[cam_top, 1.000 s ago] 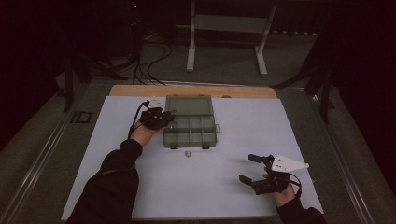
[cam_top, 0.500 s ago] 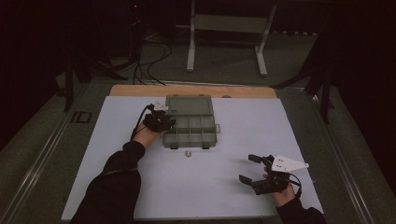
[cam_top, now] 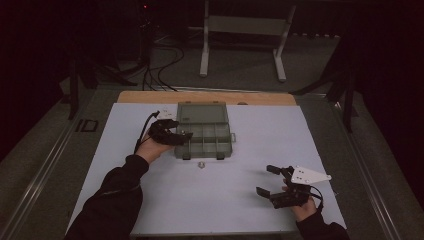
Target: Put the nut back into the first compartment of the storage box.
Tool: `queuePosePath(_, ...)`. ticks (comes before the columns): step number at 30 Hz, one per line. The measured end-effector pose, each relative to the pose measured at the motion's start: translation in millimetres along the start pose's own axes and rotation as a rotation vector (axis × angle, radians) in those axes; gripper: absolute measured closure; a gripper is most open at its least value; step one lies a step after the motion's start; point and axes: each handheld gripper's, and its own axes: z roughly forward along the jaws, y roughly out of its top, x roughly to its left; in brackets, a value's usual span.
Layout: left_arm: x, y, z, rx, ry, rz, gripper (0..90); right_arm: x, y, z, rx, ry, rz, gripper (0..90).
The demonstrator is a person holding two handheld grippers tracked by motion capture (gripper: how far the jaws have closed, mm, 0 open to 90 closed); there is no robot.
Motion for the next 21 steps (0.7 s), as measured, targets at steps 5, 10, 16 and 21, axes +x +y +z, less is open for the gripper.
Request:
queuePosePath(5,-21.1,-1.5,-9.1,-0.009,-0.081,0.052,21.1,0.1,0.0,0.2,0.0,0.0,0.001,12.1)
queuePosePath(10,-41.8,-4.1,-12.1,-0.002,-0.128,0.108,21.3,0.3,0.3,0.2,0.001,-0.001,-0.003,12.1)
queuePosePath(16,-55.2,-9.4,-10.9,0.004,-0.172,0.139,24.2,0.1,0.3,-0.2,-0.001,-0.002,-0.004,12.1)
queuePosePath(21,-65.9,-23.3,1.6,0.042,-0.214,0.162,28.5,0.4,0.5,-0.1,-0.002,0.001,-0.003,12.1)
